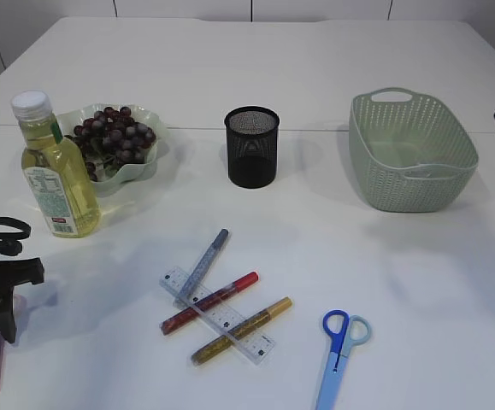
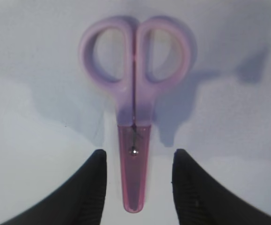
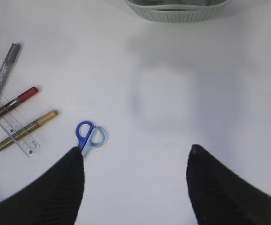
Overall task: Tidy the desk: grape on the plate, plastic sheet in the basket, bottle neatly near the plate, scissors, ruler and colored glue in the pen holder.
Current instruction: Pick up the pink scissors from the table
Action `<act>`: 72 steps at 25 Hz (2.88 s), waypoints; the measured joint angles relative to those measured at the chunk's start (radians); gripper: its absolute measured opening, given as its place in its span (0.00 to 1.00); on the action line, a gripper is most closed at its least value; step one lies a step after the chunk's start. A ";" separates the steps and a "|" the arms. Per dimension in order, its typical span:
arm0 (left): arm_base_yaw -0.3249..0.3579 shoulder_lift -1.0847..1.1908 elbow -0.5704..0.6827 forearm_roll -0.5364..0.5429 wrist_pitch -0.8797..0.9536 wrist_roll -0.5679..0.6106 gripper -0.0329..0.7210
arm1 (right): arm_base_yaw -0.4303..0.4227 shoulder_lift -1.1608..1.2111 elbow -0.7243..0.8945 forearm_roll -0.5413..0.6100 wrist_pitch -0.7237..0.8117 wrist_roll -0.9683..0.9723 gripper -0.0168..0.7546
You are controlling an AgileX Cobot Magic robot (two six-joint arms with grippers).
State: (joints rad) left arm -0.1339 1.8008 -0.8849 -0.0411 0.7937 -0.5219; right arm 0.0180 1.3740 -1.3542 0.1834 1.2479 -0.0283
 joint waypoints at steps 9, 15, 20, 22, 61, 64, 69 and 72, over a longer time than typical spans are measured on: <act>0.000 0.002 0.000 -0.002 -0.004 0.001 0.48 | 0.000 0.000 0.000 0.000 0.000 0.000 0.71; 0.000 0.016 0.000 -0.004 -0.009 0.002 0.48 | 0.000 0.000 0.000 0.000 0.000 0.000 0.71; 0.000 0.019 0.000 -0.004 -0.024 0.002 0.48 | 0.000 0.000 0.000 0.000 0.000 0.000 0.71; 0.000 0.025 0.000 -0.004 -0.026 0.002 0.48 | 0.000 0.000 0.000 0.000 0.000 0.000 0.71; 0.000 0.072 -0.006 -0.014 -0.046 0.006 0.37 | 0.000 0.000 0.000 0.000 0.000 0.000 0.71; 0.000 0.072 -0.006 -0.014 -0.046 0.006 0.34 | 0.000 0.000 0.000 0.000 0.000 0.000 0.71; 0.000 0.072 -0.008 0.008 -0.046 0.012 0.33 | 0.000 0.000 0.000 0.000 0.000 0.000 0.71; 0.000 0.072 -0.010 0.041 -0.046 0.012 0.33 | 0.000 0.000 0.000 0.000 0.000 0.000 0.71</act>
State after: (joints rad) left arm -0.1339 1.8730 -0.8952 0.0000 0.7476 -0.5098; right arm 0.0180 1.3740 -1.3542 0.1834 1.2479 -0.0283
